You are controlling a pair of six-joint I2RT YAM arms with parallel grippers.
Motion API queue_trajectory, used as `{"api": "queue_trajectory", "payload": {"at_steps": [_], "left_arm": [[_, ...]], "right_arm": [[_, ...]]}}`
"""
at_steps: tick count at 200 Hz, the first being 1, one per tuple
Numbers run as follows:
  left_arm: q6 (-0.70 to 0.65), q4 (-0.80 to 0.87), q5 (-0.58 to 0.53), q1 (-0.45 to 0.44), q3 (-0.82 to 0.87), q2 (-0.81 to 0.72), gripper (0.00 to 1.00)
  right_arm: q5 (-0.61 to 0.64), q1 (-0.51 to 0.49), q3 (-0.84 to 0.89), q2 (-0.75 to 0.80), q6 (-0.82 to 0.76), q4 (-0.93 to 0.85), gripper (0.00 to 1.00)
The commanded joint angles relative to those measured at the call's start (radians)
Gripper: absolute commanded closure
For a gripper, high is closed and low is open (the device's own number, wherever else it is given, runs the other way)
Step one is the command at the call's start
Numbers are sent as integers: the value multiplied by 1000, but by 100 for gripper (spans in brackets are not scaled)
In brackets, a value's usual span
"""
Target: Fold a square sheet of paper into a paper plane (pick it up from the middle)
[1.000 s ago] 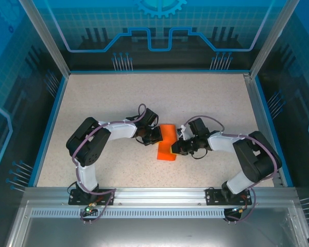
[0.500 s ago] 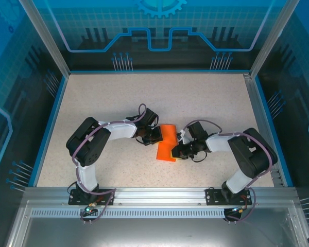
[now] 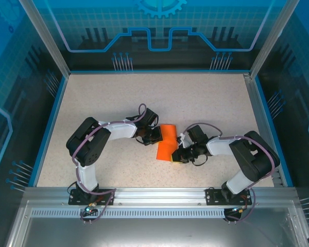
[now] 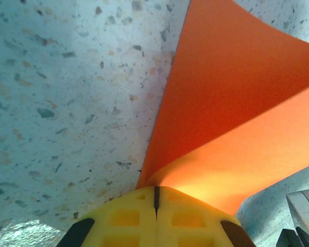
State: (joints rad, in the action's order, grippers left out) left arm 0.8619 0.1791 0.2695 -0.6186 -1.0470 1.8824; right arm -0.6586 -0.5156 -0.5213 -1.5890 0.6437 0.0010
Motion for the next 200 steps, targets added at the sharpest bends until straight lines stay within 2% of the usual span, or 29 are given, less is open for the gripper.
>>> {"api": "queue_trajectory", "payload": {"at_steps": [1, 58, 91, 122, 140, 161, 200], "left_arm": [[-18, 94, -34, -12, 2, 38, 100], [-21, 98, -35, -12, 1, 35, 100], [-26, 102, -34, -12, 0, 38, 100], [-26, 98, -35, -12, 2, 43, 100], [-28, 98, -32, -12, -2, 47, 100], [-29, 102, -30, -13, -1, 49, 100], [-32, 105, -31, -13, -2, 51, 100]], "right_arm": [[38, -18, 29, -48, 0, -21, 90], [68, -15, -51, 101, 1, -123, 89], [84, 35, -121, 139, -12, -137, 87], [83, 108, -138, 96, -10, -85, 86], [15, 144, -154, 44, -6, -29, 87], [-13, 144, -183, 6, -14, -17, 86], [25, 156, -198, -57, -45, -29, 86]]}}
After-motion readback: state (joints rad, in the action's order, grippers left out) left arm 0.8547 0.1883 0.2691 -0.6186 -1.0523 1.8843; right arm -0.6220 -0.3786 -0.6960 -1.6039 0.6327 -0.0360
